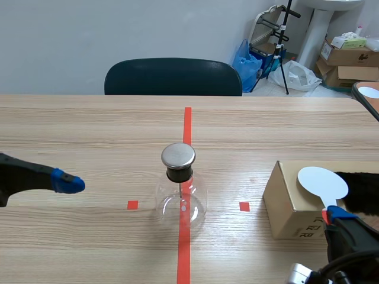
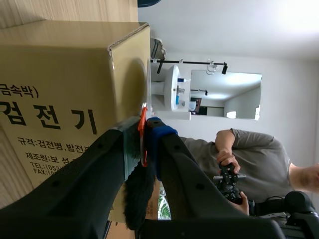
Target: Do the electroscope experiment
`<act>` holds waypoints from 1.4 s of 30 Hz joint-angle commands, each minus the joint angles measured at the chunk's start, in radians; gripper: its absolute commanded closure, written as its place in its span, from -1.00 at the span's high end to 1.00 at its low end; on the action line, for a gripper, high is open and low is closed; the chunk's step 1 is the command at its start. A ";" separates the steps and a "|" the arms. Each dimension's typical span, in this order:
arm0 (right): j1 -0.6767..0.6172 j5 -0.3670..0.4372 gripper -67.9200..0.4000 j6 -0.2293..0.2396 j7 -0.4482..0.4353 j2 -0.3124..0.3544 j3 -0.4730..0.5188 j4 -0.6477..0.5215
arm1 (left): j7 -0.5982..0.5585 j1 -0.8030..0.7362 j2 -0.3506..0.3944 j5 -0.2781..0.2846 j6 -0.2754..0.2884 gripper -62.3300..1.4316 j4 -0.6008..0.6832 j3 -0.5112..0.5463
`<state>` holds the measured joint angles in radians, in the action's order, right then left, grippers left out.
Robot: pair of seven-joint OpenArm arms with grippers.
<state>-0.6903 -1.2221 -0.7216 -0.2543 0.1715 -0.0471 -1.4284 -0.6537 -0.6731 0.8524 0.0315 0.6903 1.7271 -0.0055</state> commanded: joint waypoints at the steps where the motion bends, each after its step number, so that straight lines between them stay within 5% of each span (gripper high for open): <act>1: 0.008 0.004 -0.96 -0.061 -0.014 0.000 0.001 -0.016 | 0.009 -0.006 -0.021 0.010 0.005 1.00 0.014 -0.009; 18: -0.007 0.003 -0.96 -0.061 -0.067 -0.028 -0.001 0.019 | 0.049 -0.011 -0.043 0.085 0.006 1.00 0.037 -0.004; 42: -0.024 -0.001 -0.96 -0.061 -0.033 -0.031 0.000 0.019 | 0.053 -0.011 -0.043 0.108 0.006 1.00 0.037 -0.004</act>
<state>-0.7124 -1.2224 -0.7254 -0.2859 0.1390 -0.0479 -1.4006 -0.5869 -0.6842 0.8120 0.1249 0.6941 1.7512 -0.0059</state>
